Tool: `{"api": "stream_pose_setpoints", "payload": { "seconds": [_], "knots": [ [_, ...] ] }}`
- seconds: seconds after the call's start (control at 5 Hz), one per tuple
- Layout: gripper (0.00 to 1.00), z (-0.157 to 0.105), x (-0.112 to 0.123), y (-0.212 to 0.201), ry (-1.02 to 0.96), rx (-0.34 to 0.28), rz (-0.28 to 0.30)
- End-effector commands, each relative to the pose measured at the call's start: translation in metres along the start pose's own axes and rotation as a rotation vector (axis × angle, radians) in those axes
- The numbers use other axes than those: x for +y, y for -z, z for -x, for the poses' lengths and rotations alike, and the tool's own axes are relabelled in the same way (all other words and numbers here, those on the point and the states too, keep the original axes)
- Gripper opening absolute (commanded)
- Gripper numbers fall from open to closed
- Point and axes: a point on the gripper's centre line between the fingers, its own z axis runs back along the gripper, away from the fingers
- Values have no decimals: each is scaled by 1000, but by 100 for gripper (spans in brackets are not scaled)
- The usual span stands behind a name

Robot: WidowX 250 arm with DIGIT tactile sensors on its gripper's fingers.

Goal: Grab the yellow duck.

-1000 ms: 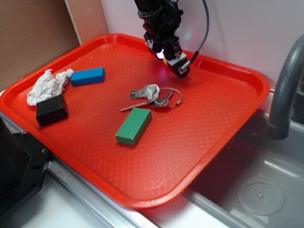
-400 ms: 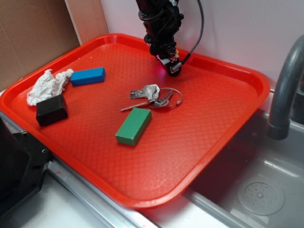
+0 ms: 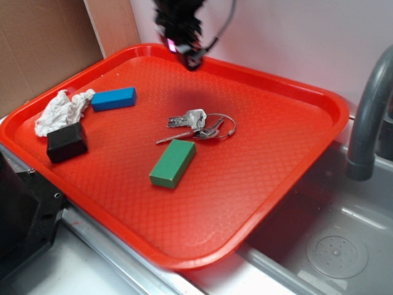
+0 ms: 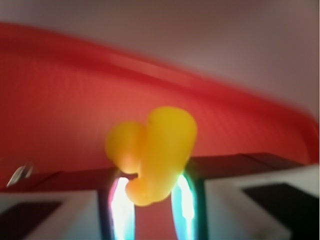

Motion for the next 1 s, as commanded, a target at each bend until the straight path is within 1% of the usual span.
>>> {"api": "stream_pose_setpoints", "payload": {
  "seconds": [0.0, 0.2, 0.4, 0.6, 0.8],
  "knots": [
    [0, 62, 3, -78, -255, 148, 86],
    [0, 92, -1, -121, -425, 172, 4],
    [0, 116, 5, -142, -527, 145, -7],
    [0, 131, 15, -155, -571, 97, -57],
    [0, 130, 27, -148, -571, 133, -54]
  ]
}}
